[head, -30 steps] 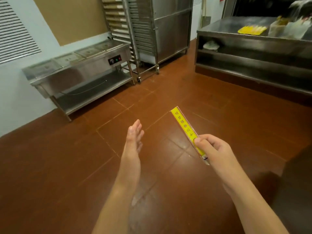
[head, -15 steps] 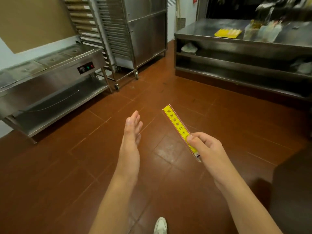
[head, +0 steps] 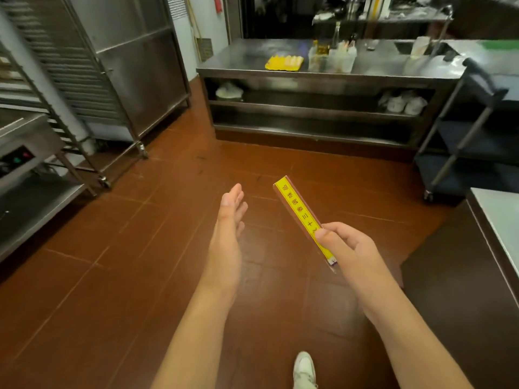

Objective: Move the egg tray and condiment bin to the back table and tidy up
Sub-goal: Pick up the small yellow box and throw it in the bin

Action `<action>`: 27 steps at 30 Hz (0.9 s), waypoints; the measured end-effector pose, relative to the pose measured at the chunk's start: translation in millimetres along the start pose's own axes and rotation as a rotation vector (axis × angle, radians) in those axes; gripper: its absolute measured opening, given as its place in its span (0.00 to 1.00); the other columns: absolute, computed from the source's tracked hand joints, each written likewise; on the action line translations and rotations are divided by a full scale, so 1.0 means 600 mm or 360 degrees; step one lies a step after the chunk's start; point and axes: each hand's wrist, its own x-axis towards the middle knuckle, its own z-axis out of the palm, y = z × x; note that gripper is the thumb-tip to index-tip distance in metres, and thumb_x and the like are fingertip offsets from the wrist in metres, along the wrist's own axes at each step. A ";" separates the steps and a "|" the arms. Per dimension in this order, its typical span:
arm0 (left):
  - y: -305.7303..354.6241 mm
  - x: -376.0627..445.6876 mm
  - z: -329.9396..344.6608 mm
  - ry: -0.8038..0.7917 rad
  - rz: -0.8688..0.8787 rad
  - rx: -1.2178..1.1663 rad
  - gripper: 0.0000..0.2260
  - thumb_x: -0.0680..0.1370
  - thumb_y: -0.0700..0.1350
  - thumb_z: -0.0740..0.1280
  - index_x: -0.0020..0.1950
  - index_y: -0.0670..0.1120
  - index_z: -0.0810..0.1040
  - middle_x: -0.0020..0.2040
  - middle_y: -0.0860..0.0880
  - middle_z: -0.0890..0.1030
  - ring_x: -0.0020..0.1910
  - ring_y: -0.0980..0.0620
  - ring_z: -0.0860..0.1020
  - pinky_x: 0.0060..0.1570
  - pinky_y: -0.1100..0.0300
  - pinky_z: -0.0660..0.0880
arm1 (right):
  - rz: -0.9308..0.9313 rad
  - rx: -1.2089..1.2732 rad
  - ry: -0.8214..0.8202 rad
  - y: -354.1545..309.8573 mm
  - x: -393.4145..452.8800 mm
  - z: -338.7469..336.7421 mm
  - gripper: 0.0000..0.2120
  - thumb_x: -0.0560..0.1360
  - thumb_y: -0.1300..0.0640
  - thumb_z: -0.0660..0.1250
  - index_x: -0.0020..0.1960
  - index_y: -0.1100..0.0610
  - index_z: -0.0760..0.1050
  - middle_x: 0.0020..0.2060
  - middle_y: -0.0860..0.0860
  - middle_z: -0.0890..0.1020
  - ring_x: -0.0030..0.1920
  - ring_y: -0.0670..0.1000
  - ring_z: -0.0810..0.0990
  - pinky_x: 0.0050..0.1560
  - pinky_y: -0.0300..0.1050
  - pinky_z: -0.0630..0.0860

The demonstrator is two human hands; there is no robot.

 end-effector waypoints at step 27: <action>0.038 0.595 -0.020 0.0018 0.0113 0.0032 0.31 0.73 0.73 0.48 0.73 0.65 0.66 0.71 0.65 0.70 0.68 0.67 0.69 0.74 0.55 0.60 | -0.0086 -0.0026 -0.0040 -0.107 0.583 0.107 0.18 0.68 0.36 0.62 0.50 0.44 0.81 0.42 0.39 0.83 0.45 0.38 0.80 0.35 0.29 0.74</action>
